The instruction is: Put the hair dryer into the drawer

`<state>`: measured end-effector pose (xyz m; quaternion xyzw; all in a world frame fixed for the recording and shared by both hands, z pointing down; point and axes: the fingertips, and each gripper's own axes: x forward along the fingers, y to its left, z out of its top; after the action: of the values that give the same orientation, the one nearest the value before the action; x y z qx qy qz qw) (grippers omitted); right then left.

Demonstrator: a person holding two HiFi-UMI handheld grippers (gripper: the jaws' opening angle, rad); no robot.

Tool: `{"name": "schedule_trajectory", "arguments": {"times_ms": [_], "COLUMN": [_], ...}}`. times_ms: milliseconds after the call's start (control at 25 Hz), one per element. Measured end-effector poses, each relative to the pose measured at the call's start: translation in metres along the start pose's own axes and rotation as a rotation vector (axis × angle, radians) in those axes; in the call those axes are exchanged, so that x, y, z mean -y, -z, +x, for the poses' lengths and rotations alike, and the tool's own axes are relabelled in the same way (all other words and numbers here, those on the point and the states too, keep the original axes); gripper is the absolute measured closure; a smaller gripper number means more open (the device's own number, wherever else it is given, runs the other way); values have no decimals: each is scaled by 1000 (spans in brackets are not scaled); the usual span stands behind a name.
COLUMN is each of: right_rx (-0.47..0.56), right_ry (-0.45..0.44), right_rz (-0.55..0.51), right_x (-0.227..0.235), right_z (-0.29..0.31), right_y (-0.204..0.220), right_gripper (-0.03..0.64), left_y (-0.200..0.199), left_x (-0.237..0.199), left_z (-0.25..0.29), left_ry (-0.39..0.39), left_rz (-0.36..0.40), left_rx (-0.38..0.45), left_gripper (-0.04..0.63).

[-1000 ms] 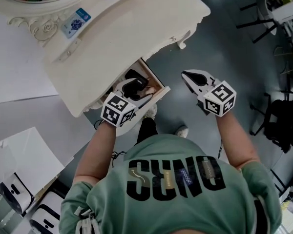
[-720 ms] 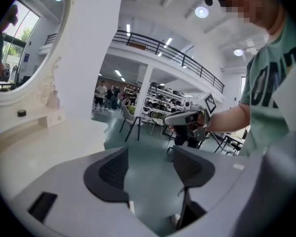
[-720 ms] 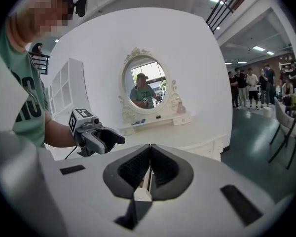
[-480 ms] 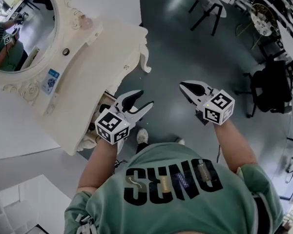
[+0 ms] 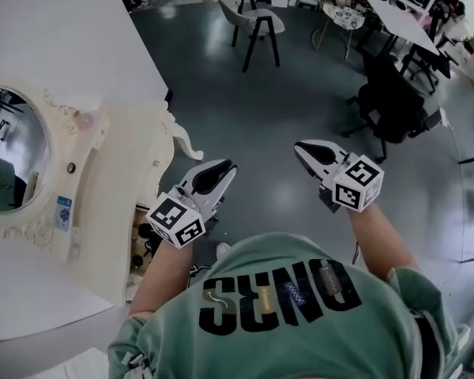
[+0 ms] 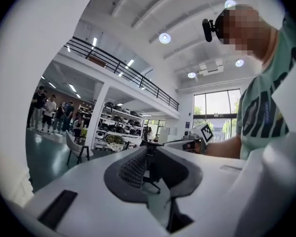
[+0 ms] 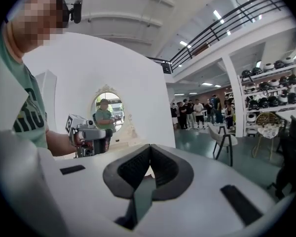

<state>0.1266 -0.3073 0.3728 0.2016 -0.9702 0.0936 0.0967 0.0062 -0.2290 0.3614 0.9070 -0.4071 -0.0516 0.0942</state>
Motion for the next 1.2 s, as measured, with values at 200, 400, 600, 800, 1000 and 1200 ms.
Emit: {"name": "schedule_trajectory", "arguments": {"times_ms": [200,400,600,800,1000,1200], "right_rx": [55,84,87,90,78,63], "right_ry": [124,211,223,208,196,190], "right_rz": [22,75,95,88,49,37], "right_x": [26,48,44,47,47,49], "right_z": [-70,-117,-126,-119,-110,-107], "right_y": [0,10,20,14,11,12], "right_gripper": [623,623,623,623,623,623], "left_y": [-10,-11,-6,-5,-6,-7], "left_x": [30,46,54,54,48,44], "left_z": [41,71,72,75,73,72], "left_ry": [90,150,168,169,152,140], "left_rz": [-21,-87,-58,-45,-39,-40], "left_rx": [27,29,9,-1,1,2], "left_gripper": [583,586,586,586,586,586]}}
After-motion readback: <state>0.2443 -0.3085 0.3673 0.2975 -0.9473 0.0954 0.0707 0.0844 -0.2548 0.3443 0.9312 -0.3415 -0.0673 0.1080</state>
